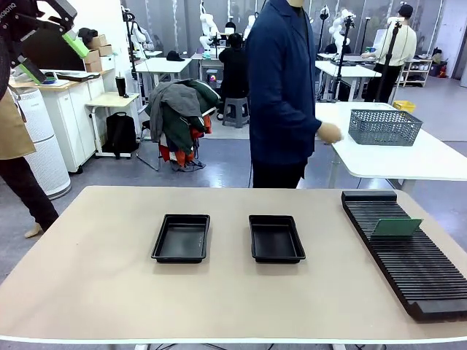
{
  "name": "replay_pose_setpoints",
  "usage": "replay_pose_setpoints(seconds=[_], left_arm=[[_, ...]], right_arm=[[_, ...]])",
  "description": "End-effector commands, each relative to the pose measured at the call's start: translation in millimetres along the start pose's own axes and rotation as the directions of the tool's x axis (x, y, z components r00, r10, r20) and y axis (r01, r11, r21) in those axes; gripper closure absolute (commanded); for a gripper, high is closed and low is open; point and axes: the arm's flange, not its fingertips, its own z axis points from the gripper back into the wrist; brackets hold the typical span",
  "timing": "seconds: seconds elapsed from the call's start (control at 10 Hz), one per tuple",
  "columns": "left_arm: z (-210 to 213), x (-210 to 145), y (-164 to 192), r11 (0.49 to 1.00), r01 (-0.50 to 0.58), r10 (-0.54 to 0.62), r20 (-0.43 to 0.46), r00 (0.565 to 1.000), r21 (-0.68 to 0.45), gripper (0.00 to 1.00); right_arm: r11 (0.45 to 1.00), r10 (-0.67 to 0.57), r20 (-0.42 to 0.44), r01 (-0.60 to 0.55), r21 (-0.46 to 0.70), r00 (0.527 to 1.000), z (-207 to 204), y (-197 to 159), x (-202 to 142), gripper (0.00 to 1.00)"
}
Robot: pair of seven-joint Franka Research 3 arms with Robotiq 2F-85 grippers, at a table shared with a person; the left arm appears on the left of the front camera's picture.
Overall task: Inspect and transfer BCBs to ESD trays.
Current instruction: Pick up the Blank PCB from the PCB Rack and place it in the left ESD tray.
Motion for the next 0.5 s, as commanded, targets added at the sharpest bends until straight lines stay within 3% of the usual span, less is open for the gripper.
replay_pose_setpoints(seconds=[0.0, 0.4], left_arm=[[-1, 0, 2, 1.000, -0.004, 0.004, -0.002, 1.000, -0.007, 0.00], [-1, 0, 2, 1.000, -0.004, 0.004, -0.002, 1.000, -0.007, 0.00]], right_arm=[[0.984, 0.164, -0.019, -0.165, -0.061, 0.986, -27, -9, -4, 0.00], [0.886, 0.447, -0.121, -0.457, -0.076, 0.887, -71, -26, -4, 0.00]])
